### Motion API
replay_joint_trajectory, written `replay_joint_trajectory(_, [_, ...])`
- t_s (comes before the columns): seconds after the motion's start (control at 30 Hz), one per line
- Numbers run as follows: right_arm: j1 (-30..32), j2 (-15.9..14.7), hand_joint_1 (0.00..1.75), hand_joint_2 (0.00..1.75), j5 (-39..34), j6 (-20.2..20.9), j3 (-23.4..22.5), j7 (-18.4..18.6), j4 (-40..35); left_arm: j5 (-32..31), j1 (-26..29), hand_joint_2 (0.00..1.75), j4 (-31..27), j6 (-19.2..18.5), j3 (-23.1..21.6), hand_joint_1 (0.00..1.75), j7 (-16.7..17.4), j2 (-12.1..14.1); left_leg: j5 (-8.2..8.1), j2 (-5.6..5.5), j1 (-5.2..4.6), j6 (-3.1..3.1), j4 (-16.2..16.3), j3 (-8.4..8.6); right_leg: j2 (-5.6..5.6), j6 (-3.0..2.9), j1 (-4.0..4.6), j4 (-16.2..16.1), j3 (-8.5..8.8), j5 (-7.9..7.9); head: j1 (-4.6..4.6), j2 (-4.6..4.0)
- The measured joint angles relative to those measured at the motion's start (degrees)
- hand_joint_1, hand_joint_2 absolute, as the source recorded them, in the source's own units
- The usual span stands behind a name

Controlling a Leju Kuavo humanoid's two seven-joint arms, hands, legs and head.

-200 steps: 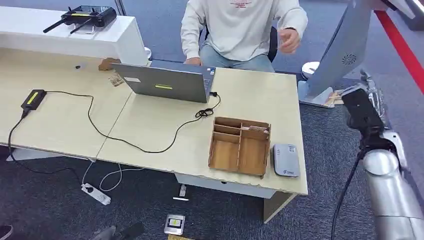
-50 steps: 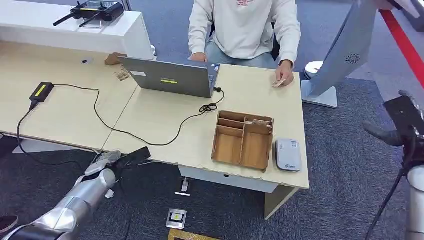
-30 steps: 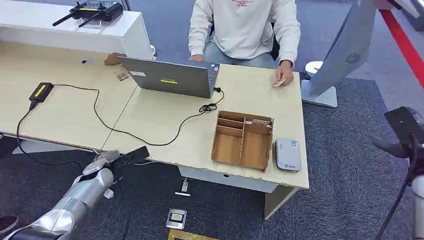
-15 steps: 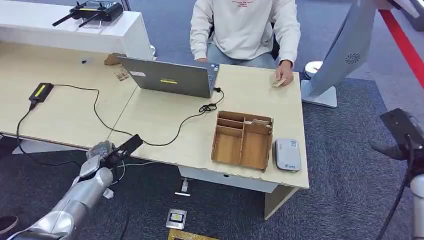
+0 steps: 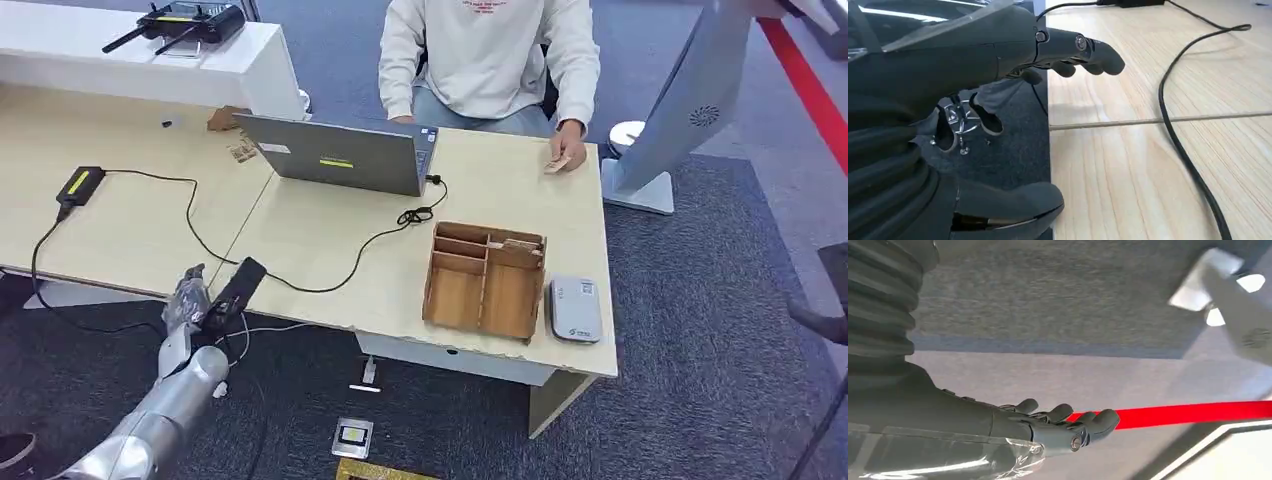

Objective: Pass the card to the sensor for recognition and then transmit it.

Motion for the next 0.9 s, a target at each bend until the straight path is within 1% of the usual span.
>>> replay_joint_trajectory(0.1, [0.8,-1.1,0.0,1.75,-0.7,-1.6,-0.9,-1.1,4.0,0.8,0.1,1.75,0.2,1.1,0.3,0.0,0.0,0.0,-0.07,0.06,0.01,-0.01,0.0,0.02,0.08,-0.01,0.0,0.0,0.0,-0.02,0.0,0.0])
replay_joint_trajectory(0.13, [1.1,-1.4,0.0,1.75,-0.9,-2.0,-1.3,-1.2,5.5,2.4,0.2,1.75,0.2,1.0,0.4,0.0,0.4,-0.1,-0.11,0.09,0.0,0.02,0.0,0.02,0.08,-0.01,0.0,0.0,0.0,-0.05,0.0,0.0])
replay_joint_trajectory(0.17, [1.8,-1.6,0.0,1.75,-1.5,-2.8,-1.7,-1.2,6.6,4.0,1.9,1.75,0.2,-0.8,1.0,0.0,2.4,-0.4,-0.26,0.2,-0.04,-0.01,-0.1,0.16,0.12,-0.06,-0.04,0.0,0.1,-0.15,-0.02,0.0])
replay_joint_trajectory(0.2, [4.9,-2.5,0.0,1.75,-2.8,-4.1,-2.7,-1.4,7.2,3.8,5.3,1.75,0.0,-4.3,1.9,0.0,5.9,0.1,-0.6,0.31,-0.13,0.08,-0.3,0.76,0.18,0.02,-0.12,-0.2,0.74,-0.43,-0.02,0.0])
replay_joint_trajectory(0.23, [8.6,-3.3,0.0,1.75,-3.4,-4.4,-4.2,-2.7,7.2,3.6,8.9,1.75,0.9,-4.7,2.3,0.0,5.7,0.8,-1.04,0.32,-0.22,0.05,-0.6,1.73,0.24,0.15,-0.18,-0.4,1.59,-1.12,0.0,0.0])
replay_joint_trajectory(0.27, [12.3,-4.2,0.0,1.75,-2.7,-4.2,-7.0,-4.2,7.4,5.1,11.2,1.75,3.8,-2.9,3.5,0.0,3.8,2.1,-1.37,0.28,-0.32,0.0,-0.8,2.64,0.27,0.04,-0.27,-0.4,2.57,-1.51,0.07,0.0])
replay_joint_trajectory(0.3, [14.1,-4.7,0.0,1.75,-1.3,-4.4,-9.9,-5.5,8.4,6.9,13.7,1.75,7.4,-2.1,5.4,0.0,3.0,3.4,-1.71,0.52,-0.46,-0.14,-0.8,3.2,0.52,-0.01,-0.41,-0.2,2.83,-1.61,0.2,-0.02])
replay_joint_trajectory(0.33, [15.1,-5.0,0.0,1.75,0.6,-5.0,-12.4,-6.9,9.7,8.1,17.3,1.75,9.0,-0.9,7.2,0.0,4.0,4.5,-2.05,1.15,-0.48,-0.28,-0.8,3.39,1.33,-0.06,-0.6,-0.1,2.65,-1.66,-0.13,-0.02])
replay_joint_trajectory(0.37, [15.8,-5.5,0.0,1.75,2.0,-6.0,-14.0,-7.9,10.6,8.5,19.3,1.75,9.9,-0.4,8.7,0.0,4.9,5.3,-2.07,1.67,-0.45,-0.25,-0.8,3.33,1.75,-0.04,-0.53,-0.1,2.39,-1.67,-0.37,0.0])
replay_joint_trajectory(0.43, [15.5,-6.5,0.0,1.75,3.7,-7.6,-17.1,-9.1,13.1,8.7,18.9,1.75,12.8,-0.3,10.5,0.0,6.7,6.3,-2.05,1.55,-0.36,-0.21,-0.8,3.12,1.59,0.01,-0.47,-0.2,2.28,-1.75,-0.26,0.0])
replay_joint_trajectory(0.53, [15.1,-6.5,0.0,1.75,4.2,-8.6,-21.4,-9.9,16.9,8.8,18.9,1.75,15.8,0.3,13.3,0.0,9.5,8.0,-2.13,1.39,-0.28,-0.19,-0.8,3.21,1.38,-0.07,-0.38,-0.2,2.5,-1.89,-0.2,0.0])
replay_joint_trajectory(0.67, [15.3,-6.4,0.0,1.75,4.2,-9.2,-25.3,-11.2,20.5,9.1,19.0,1.75,18.6,0.1,16.1,0.0,10.0,9.8,-2.13,1.41,-0.28,-0.19,-0.8,3.18,1.38,-0.09,-0.36,-0.2,2.45,-1.88,-0.24,0.0])
replay_joint_trajectory(0.8, [15.0,-5.7,0.0,1.75,4.2,-9.4,-27.7,-12.2,23.4,11.2,18.9,1.75,20.7,-0.2,18.2,0.0,11.1,9.9,-2.13,1.42,-0.31,-0.19,-0.8,3.15,1.38,-0.09,-0.35,-0.2,2.48,-1.88,-0.22,0.0])
replay_joint_trajectory(0.9, [14.8,-5.2,0.0,1.75,4.4,-9.2,-28.9,-11.8,25.5,12.7,18.8,1.75,21.8,-0.7,19.8,0.0,11.8,9.4,-2.13,1.39,-0.33,-0.19,-0.8,3.2,1.38,-0.08,-0.35,-0.2,2.49,-1.88,-0.24,0.0])
